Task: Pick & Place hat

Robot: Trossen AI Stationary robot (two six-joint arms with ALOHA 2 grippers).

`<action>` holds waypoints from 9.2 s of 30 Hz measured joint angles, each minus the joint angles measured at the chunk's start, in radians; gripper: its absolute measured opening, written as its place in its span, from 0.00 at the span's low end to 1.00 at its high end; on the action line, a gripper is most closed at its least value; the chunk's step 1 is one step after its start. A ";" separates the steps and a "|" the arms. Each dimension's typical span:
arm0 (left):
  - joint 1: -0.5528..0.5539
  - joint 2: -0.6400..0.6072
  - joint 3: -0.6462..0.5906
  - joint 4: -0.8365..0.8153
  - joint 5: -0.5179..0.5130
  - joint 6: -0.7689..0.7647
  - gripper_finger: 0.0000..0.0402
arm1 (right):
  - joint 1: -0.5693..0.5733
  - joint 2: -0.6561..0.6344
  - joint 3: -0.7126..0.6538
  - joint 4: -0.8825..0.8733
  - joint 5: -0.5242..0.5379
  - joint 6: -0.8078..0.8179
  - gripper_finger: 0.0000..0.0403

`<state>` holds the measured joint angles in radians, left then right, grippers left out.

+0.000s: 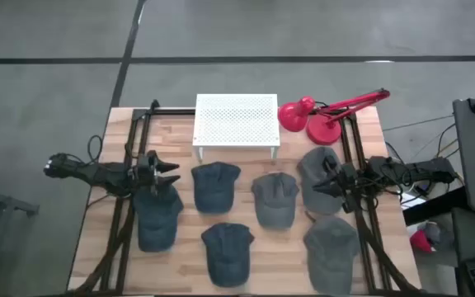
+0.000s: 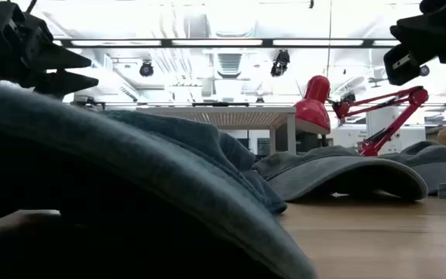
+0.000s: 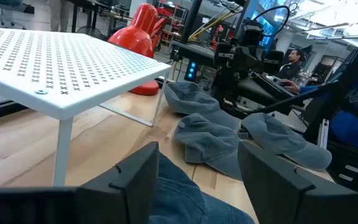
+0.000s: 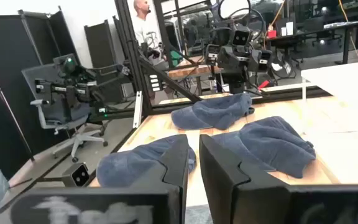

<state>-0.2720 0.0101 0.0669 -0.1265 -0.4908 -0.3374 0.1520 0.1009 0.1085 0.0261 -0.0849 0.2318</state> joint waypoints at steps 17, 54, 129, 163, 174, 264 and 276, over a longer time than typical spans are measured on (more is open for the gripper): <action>0.000 0.000 0.000 0.000 0.000 0.000 0.55 | 0.000 0.000 0.000 0.000 0.000 0.000 0.10; 0.000 0.000 0.000 0.000 0.000 0.000 0.55 | 0.000 -0.001 0.000 0.065 0.306 0.083 0.10; 0.000 0.000 0.000 0.006 -0.005 0.039 0.55 | -0.002 0.832 0.623 -1.322 0.350 1.434 0.81; 0.000 0.000 0.000 0.007 -0.004 -0.040 0.55 | -0.103 1.299 0.573 -1.150 0.400 1.653 0.72; 0.000 0.000 0.000 0.006 -0.004 -0.040 0.55 | -0.107 1.318 0.503 -0.963 0.372 1.653 0.45; 0.000 0.000 -0.002 0.027 -0.004 -0.041 0.55 | -0.157 1.649 1.717 -0.612 1.187 0.738 0.02; 0.000 0.000 -0.003 0.039 -0.004 -0.041 0.55 | -0.169 1.646 1.704 -0.675 1.187 0.920 0.02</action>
<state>-0.2718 0.0105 0.0643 -0.0879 -0.4950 -0.3782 -0.0173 1.7473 1.8130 -0.6487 1.1023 1.1515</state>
